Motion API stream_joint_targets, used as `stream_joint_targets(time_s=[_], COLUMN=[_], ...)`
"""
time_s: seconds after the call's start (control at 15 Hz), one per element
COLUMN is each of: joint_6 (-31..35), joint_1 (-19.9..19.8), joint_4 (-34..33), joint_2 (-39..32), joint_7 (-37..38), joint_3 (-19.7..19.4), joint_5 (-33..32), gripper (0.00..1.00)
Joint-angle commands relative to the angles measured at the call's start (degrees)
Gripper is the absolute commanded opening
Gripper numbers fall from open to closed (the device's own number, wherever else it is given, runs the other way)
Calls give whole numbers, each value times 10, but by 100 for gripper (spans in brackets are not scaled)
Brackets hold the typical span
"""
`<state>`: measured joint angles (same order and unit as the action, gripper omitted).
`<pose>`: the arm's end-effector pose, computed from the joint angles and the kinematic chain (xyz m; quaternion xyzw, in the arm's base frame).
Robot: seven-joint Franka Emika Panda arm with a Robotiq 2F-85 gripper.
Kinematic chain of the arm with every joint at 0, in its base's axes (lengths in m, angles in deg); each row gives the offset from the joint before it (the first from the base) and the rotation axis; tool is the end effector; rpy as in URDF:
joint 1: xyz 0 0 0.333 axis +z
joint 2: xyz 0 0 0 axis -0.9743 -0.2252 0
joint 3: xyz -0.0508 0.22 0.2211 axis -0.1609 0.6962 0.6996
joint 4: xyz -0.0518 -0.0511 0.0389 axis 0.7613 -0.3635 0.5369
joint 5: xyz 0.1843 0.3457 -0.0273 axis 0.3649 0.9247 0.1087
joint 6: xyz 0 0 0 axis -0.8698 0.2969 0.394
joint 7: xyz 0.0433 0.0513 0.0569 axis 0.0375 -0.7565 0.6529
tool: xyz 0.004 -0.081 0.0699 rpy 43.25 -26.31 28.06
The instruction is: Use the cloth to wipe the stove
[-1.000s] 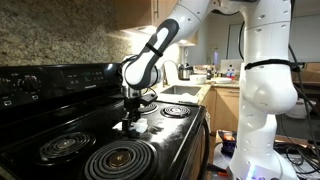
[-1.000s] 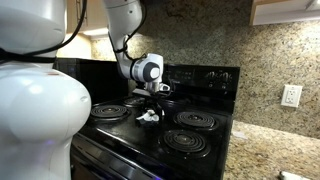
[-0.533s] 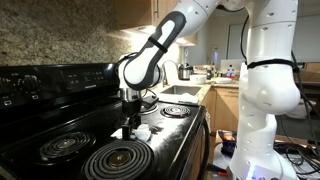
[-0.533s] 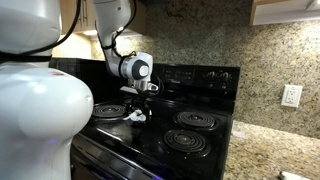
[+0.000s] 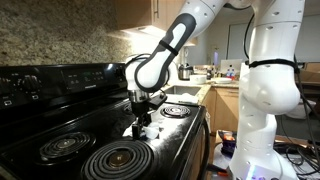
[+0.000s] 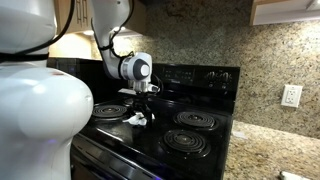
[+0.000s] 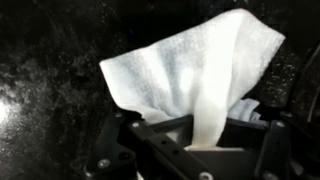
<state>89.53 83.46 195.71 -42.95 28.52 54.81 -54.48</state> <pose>0.4303 0.0957 0.2767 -0.9985 -0.0492 0.0256 0.0017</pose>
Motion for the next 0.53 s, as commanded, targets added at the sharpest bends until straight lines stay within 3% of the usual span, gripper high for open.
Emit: stream_joint_targets(time_s=[0.0, 0.47], joint_6=[19, 41], joint_1=[-4, -4], joint_4=[19, -39], joint_2=[-26, -58], joint_7=[37, 94], joint_3=[1, 3], joint_5=[-22, -67], gripper=[9, 9])
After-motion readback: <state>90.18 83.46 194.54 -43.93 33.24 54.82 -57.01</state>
